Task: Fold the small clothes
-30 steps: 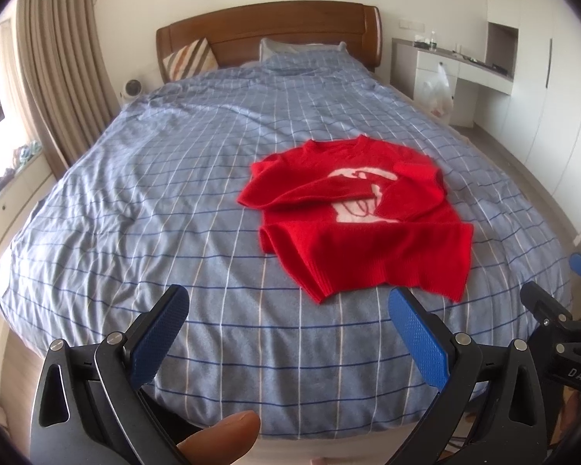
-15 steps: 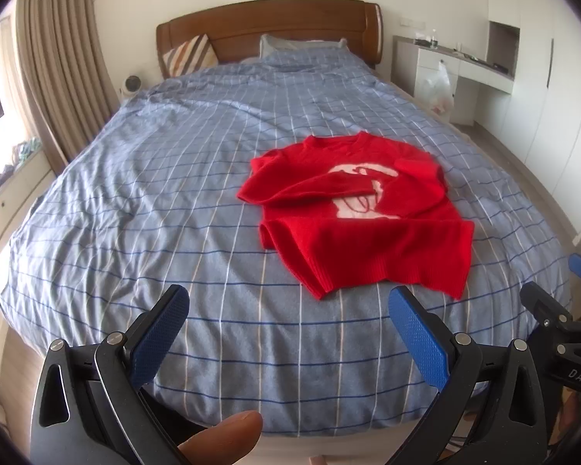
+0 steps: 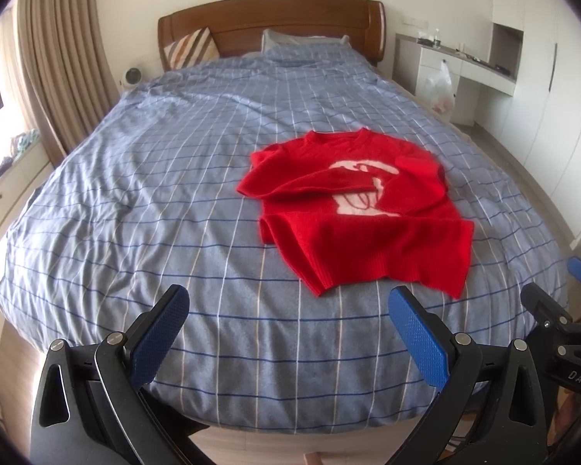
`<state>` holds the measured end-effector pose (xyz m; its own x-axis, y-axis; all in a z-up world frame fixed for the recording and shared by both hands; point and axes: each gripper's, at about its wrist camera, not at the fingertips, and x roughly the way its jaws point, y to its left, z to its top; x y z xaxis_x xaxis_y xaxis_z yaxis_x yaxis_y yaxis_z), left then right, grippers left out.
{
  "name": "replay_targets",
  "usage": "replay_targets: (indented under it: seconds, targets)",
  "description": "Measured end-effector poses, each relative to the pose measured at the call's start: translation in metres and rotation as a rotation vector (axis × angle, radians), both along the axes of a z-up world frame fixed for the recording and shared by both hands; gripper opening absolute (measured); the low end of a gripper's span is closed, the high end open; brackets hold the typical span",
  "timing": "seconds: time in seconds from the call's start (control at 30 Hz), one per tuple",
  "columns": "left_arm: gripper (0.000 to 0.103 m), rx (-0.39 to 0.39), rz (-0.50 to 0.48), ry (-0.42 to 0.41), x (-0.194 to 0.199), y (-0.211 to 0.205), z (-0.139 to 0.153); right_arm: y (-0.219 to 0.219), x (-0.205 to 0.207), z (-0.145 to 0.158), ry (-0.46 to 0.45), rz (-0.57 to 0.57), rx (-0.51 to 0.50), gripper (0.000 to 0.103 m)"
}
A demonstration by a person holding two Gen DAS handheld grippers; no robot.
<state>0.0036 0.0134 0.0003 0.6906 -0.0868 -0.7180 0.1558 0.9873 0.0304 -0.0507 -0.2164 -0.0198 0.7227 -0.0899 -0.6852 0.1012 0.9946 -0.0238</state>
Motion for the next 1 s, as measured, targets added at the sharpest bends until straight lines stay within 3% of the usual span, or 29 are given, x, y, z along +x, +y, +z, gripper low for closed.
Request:
replay_targets:
  seconds: [1.0]
  targets:
    - [0.103,-0.01,0.005,0.013,0.0029,0.0022,-0.0021,0.0056,0.0025,0.0023,-0.001,0.005,0.008,0.103]
